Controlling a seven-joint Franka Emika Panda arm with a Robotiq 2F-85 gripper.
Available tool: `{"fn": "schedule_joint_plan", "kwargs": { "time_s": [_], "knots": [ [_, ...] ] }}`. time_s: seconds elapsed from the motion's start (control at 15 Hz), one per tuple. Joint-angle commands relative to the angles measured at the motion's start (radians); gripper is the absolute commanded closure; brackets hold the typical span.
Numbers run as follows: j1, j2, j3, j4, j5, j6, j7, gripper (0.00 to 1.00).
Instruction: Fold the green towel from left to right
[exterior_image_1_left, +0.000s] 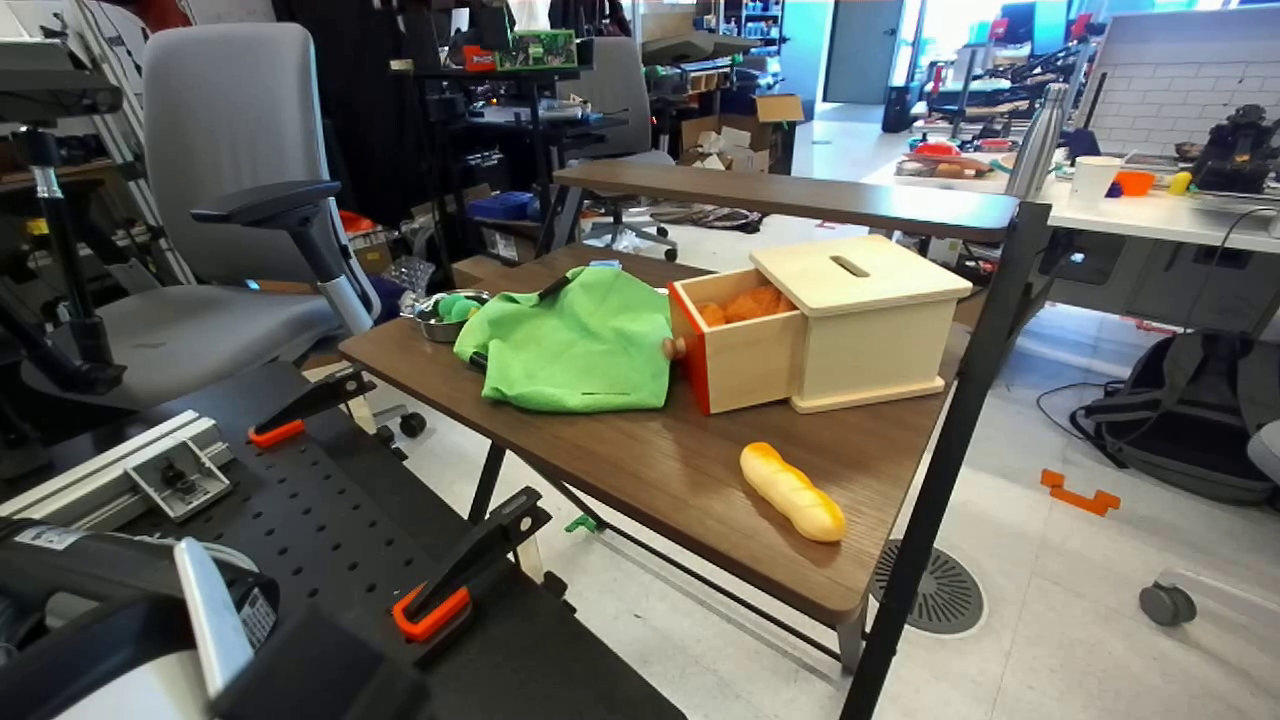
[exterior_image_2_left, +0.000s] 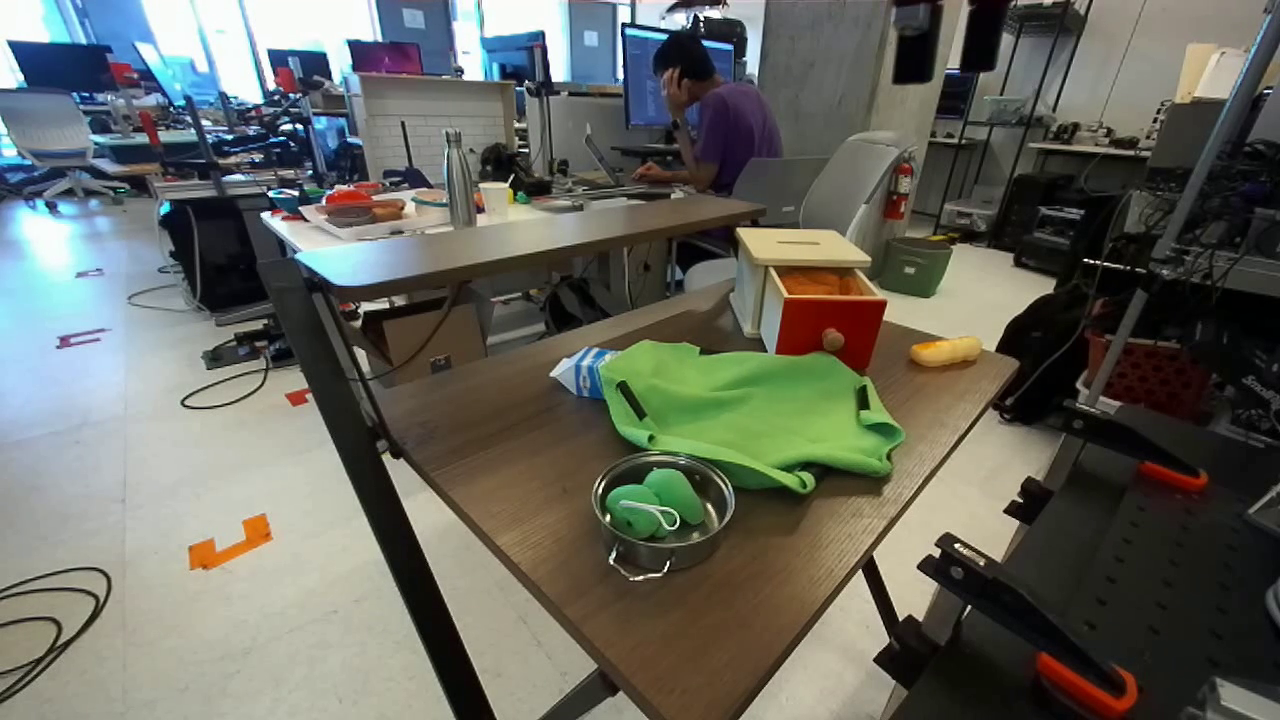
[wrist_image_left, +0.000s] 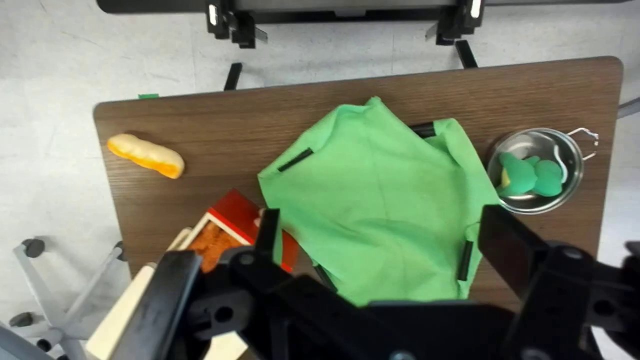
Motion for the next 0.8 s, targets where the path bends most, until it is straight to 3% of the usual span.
{"fn": "schedule_joint_plan", "kwargs": {
  "time_s": [0.0, 0.4, 0.73],
  "knots": [
    [0.031, 0.165, 0.019, 0.126, 0.044, 0.068, 0.02, 0.0],
    [0.082, 0.417, 0.013, 0.309, 0.01, 0.15, 0.109, 0.0],
    [0.134, 0.562, -0.022, 0.373, -0.027, 0.209, 0.198, 0.0]
  ]
}}
